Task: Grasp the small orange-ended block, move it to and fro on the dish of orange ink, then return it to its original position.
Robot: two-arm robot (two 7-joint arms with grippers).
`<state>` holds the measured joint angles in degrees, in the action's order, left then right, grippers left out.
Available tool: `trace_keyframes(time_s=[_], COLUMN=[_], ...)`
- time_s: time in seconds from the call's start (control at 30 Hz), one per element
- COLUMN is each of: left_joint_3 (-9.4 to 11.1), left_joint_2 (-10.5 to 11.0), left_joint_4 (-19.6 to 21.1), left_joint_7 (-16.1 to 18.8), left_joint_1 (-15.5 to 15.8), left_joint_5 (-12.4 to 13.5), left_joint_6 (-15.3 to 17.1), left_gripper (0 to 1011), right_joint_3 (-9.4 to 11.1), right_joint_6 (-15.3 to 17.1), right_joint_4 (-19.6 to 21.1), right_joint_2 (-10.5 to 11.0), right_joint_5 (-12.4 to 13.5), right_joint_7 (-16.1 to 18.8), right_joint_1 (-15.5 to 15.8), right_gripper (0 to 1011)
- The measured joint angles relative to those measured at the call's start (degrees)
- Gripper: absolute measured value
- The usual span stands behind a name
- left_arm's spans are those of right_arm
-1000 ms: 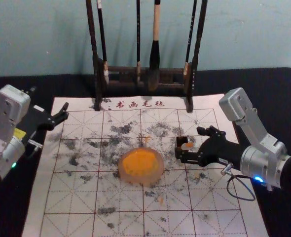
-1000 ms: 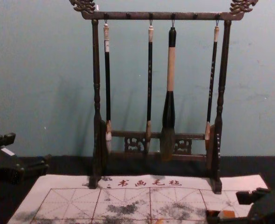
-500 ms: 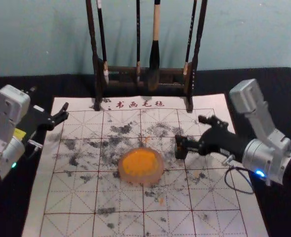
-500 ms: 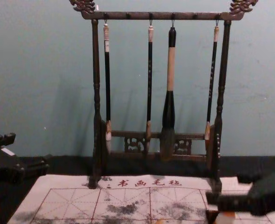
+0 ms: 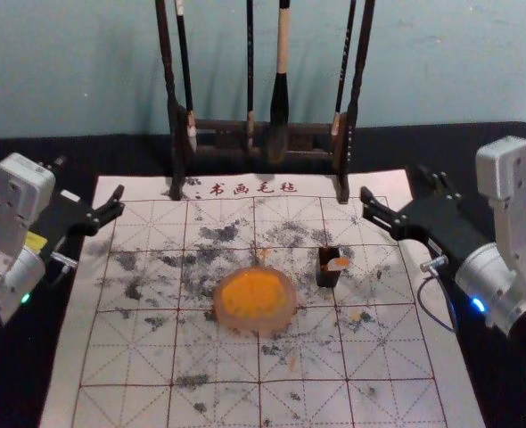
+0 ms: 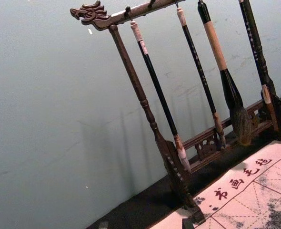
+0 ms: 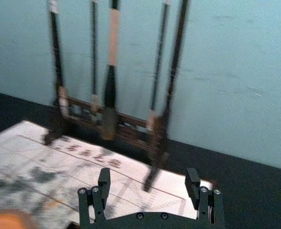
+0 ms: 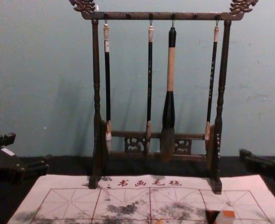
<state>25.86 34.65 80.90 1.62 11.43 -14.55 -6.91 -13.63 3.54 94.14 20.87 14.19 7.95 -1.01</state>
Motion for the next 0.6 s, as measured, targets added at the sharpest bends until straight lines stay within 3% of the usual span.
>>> trace_keyframes(time_s=[0.17,0.27,0.6], left_joint_3=[0.00,0.00,0.00], left_joint_2=[0.00,0.00,0.00], left_joint_4=[0.00,0.00,0.00], left_joint_7=[0.00,0.00,0.00], left_joint_1=[0.00,0.00,0.00], left_joint_5=[0.00,0.00,0.00], left_joint_6=[0.00,0.00,0.00], left_gripper=[1001,1001,1001], right_joint_3=[0.55,0.55,0.70], right_joint_6=[-2.31,-2.36,-1.45], right_joint_4=[-3.04,-4.66,-6.26], right_joint_2=[-2.30,-2.97,-3.69], right_joint_5=[-3.32,-4.47,-5.20], right_joint_7=[-3.96,-4.58,-4.63], right_joint_1=[1.03,1.06,0.93], right_gripper=[1000,1000,1000])
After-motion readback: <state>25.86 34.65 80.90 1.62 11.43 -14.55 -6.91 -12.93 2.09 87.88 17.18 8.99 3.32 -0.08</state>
